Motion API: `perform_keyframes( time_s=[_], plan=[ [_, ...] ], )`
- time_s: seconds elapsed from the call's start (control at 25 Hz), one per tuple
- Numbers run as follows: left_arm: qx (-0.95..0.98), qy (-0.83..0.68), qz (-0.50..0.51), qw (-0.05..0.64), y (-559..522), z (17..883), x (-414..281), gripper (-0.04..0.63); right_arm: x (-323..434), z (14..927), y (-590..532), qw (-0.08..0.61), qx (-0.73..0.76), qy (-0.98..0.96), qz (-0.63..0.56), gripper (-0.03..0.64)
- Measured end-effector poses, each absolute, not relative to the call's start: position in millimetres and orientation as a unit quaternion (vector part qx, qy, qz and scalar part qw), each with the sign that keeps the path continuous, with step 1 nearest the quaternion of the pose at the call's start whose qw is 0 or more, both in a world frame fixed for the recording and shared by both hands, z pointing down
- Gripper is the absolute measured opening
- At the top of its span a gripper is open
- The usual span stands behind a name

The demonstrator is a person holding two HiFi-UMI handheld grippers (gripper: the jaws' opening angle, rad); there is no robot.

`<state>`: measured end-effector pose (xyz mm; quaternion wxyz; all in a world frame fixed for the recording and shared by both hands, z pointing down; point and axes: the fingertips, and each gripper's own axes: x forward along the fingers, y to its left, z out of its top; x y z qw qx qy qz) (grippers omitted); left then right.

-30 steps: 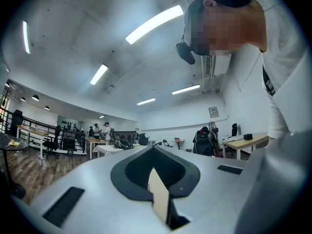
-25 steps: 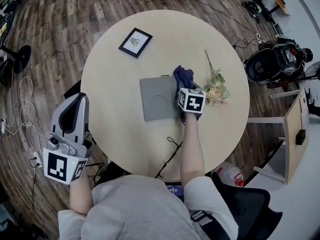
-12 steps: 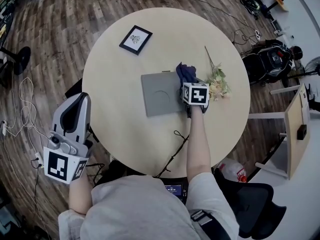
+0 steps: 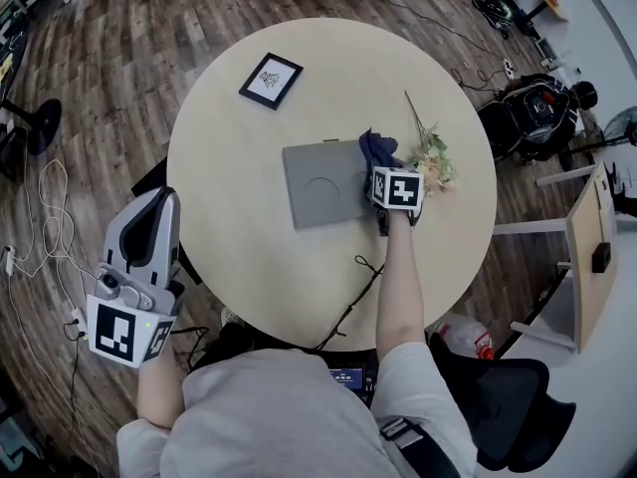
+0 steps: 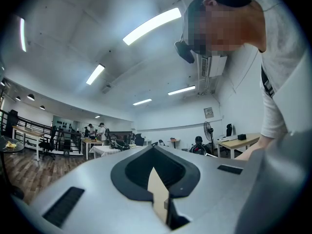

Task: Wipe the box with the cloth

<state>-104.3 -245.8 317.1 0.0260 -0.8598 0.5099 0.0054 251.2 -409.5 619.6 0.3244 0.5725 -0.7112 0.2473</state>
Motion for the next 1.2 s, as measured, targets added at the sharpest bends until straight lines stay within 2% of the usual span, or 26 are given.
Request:
perform_keyframes(
  time_s=[0.44,1.2],
  plan=[
    [-0.861,0.508,0.015,0.028,-240,313,-107,0.003,250,623,-388,0.310,0.567,-0.718,0.259,0.092],
    [-0.857,0.514,0.030,0.036,-226,305,-126,0.003,144,620,-354,0.297,0.512,-0.755,0.281,0.091]
  ],
)
